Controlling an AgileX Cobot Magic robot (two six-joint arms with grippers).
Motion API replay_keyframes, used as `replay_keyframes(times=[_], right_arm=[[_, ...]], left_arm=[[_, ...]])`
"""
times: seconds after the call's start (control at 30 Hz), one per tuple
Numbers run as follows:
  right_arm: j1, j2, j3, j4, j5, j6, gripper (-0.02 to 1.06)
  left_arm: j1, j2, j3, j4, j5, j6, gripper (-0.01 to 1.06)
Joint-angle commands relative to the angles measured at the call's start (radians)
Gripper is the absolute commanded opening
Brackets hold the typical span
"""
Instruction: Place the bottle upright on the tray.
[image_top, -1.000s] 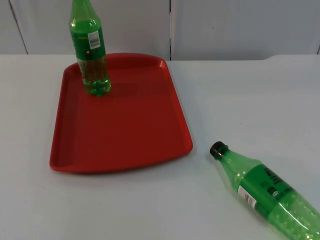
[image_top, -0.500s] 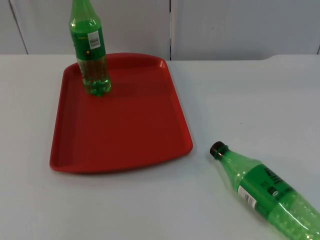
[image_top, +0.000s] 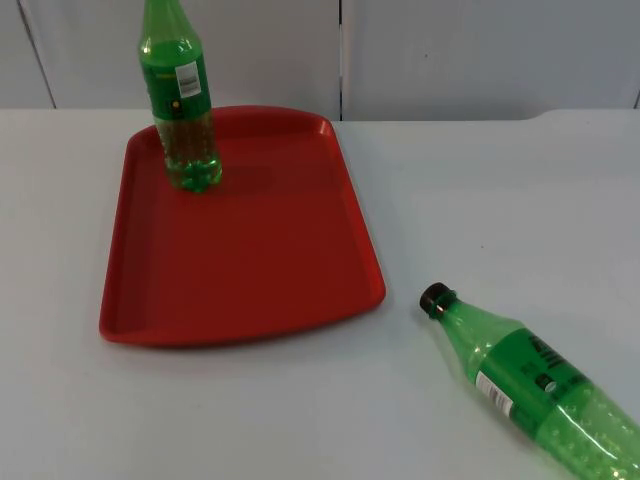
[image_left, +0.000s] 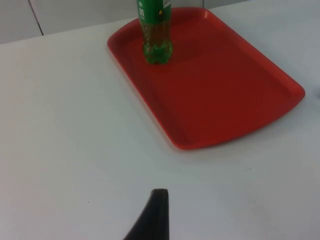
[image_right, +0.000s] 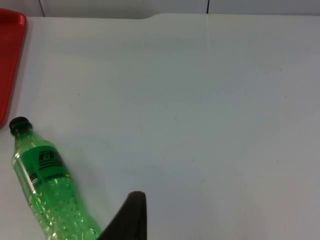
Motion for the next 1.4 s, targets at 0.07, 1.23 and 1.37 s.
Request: replay_keyframes(times=[0.07,1.23,1.37], right_arm=[[0.005,-0.003,0.002,-0.001,-0.006,-0.006,1.05],[0.005,0.373,-0.154,0.006,-0.010,-0.057,1.05],[0.005,0.500,-0.217,0.040,-0.010,-0.077,1.05]], left_arm=[[0.002,-0.004,0.006,0.000,0.001,-0.005,0.88],[0.002,-0.004,0.006,0.000,0.001,-0.005,0.88],[0.002,-0.004,0.006,0.000,0.001,-0.005,0.88]])
